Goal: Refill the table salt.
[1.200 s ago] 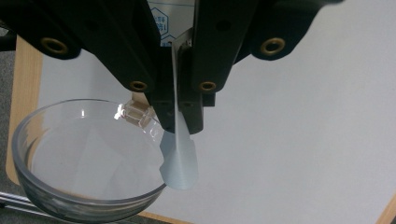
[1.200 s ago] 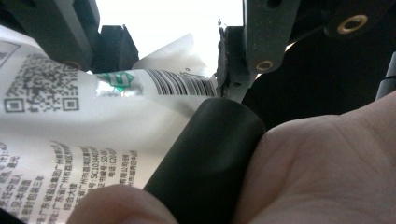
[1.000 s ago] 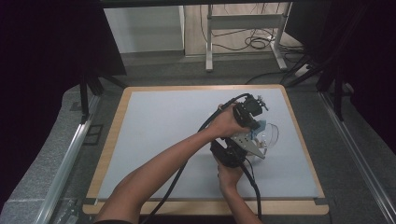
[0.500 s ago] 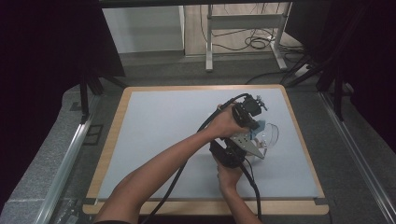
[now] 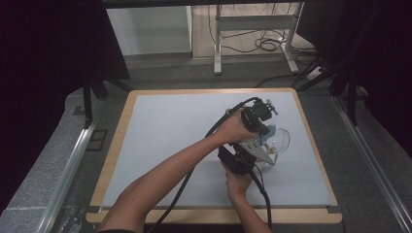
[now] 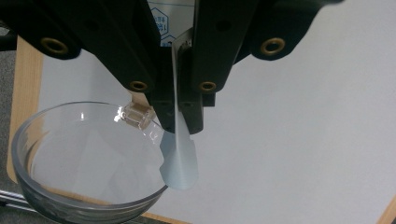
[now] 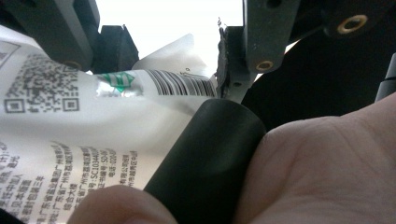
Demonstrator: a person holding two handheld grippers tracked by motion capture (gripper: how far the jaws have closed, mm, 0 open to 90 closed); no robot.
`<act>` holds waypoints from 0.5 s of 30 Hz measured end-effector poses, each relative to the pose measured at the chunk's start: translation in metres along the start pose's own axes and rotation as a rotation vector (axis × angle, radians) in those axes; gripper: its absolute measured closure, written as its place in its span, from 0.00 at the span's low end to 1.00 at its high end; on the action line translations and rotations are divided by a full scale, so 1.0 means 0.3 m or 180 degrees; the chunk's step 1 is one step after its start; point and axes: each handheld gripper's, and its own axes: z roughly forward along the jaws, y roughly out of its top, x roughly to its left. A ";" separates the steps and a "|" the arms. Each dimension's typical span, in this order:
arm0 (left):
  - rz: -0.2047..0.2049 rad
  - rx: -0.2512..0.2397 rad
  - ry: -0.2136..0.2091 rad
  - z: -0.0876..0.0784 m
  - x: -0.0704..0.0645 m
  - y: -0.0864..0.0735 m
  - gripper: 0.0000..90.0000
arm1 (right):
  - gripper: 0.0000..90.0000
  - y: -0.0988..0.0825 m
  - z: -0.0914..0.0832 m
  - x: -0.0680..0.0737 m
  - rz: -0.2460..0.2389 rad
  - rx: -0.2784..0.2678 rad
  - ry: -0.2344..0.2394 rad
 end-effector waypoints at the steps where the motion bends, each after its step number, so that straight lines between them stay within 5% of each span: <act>1: -0.0001 0.0000 -0.0001 0.000 0.000 0.000 1.00 | 0.61 0.000 0.000 0.000 0.0000 0.0000 0.0000; 15: 0.0003 0.0001 0.0006 -0.002 0.002 -0.002 1.00 | 0.61 -0.001 0.002 0.003 0.0011 -0.0004 -0.0005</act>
